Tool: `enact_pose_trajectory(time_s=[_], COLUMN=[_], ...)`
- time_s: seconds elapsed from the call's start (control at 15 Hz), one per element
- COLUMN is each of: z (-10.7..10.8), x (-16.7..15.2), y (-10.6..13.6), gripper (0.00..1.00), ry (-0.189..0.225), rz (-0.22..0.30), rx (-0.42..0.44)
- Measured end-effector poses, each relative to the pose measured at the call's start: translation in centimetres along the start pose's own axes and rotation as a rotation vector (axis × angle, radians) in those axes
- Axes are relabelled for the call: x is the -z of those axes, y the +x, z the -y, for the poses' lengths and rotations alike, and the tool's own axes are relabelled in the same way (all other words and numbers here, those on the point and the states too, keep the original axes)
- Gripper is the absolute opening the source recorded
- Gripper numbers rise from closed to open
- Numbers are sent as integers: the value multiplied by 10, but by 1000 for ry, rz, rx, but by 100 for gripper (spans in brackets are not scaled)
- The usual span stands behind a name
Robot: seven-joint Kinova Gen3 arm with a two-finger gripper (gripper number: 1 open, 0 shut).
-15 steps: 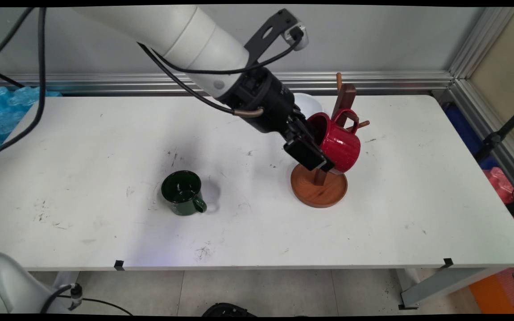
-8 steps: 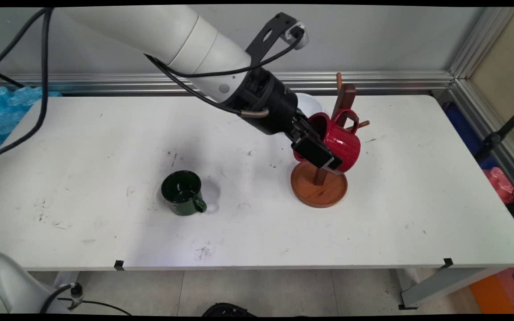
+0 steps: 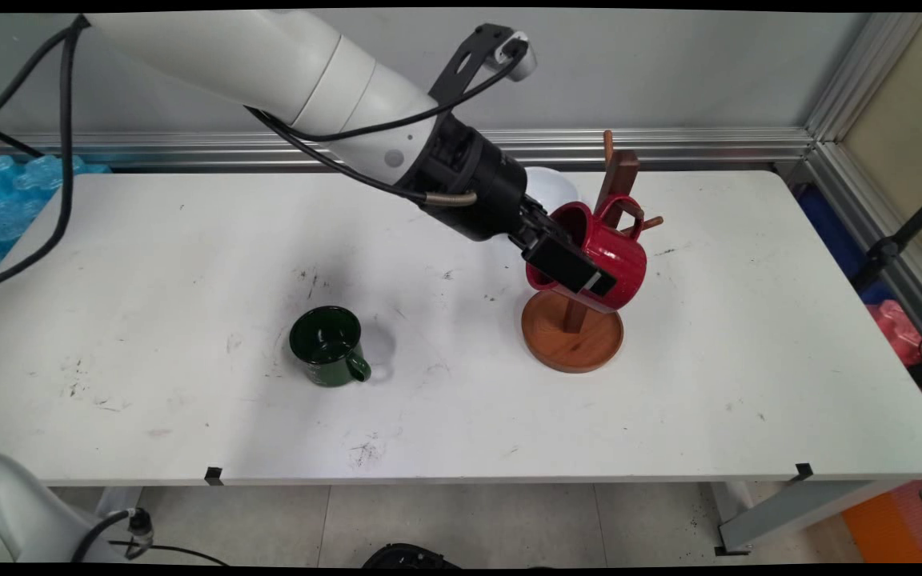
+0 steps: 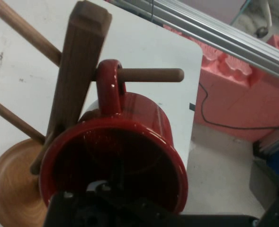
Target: Pick up the red mug from the rack, then place the picked object on the table
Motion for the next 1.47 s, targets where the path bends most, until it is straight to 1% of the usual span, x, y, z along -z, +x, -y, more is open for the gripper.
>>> enact_pose_trajectory(time_s=[0.2,0.27,0.4,0.8,1.47], z=[1,2,2,-1,-8], x=[0,-1,-1,0,6], y=[-2,-3,-4,-8,-8], gripper=[100,0,0,0,0], ry=[-3,-5,-8,-28,-55], rz=[-9,-13,-19,-16,-22], rx=[32,40,53,74,80])
